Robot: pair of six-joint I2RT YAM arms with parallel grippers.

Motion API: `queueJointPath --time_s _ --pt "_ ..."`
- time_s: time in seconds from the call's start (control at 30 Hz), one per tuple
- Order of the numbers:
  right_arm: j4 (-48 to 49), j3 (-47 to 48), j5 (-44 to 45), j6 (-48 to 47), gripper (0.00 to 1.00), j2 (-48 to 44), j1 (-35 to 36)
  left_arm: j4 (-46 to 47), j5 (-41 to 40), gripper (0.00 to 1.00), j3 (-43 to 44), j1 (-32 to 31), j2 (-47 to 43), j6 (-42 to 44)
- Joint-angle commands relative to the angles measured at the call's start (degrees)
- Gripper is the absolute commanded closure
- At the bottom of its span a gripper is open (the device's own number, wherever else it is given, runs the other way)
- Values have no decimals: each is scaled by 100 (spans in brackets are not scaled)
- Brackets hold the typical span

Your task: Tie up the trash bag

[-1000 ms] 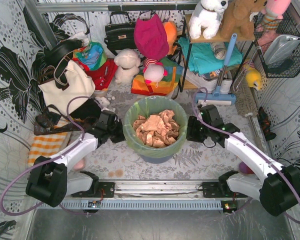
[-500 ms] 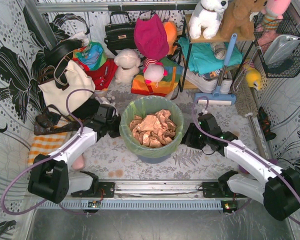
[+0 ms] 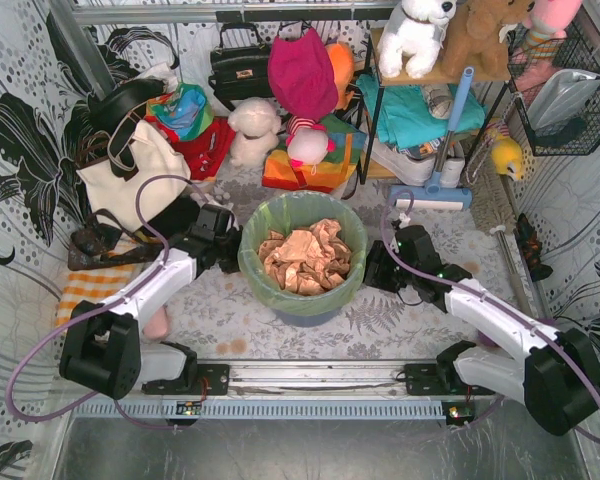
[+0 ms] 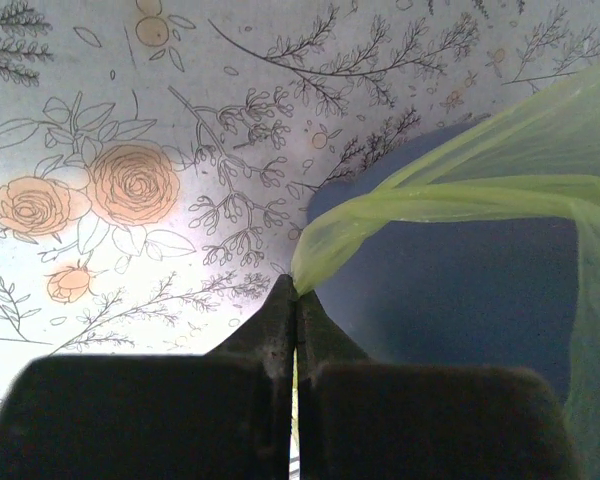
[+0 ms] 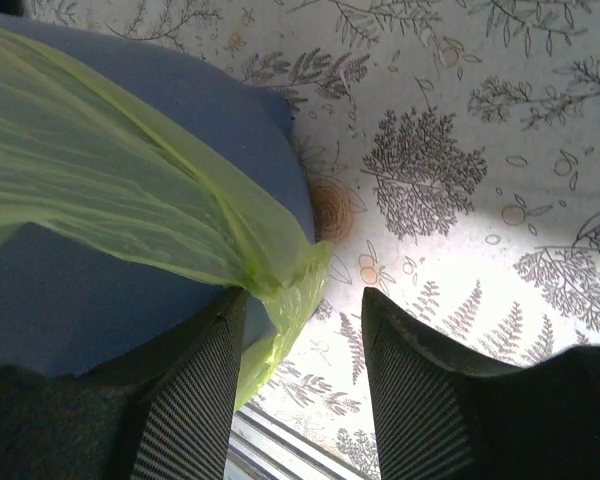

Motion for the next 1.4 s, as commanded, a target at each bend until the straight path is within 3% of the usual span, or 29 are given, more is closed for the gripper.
queueJointPath --time_s 0.0,0.17,0.3,0.5,0.6,0.77,0.9,1.37 --pt "193 379 -46 -261 50 414 19 76 97 100 274 29 140 75" --pt "-6 501 231 -420 58 790 11 82 106 100 334 29 237 58" --pt "-329 498 695 -484 69 797 17 62 107 100 368 33 298 67" --pt "-413 390 987 -487 100 708 6 49 88 100 395 29 391 68" --pt "-376 442 783 -418 97 598 11 60 84 100 418 25 406 62" --pt "-43 519 309 -255 76 255 12 66 66 100 396 33 420 62" --pt "413 510 -191 -62 68 287 15 67 104 100 396 29 442 62" --pt "1197 199 -549 240 71 896 11 49 97 100 387 29 399 47"
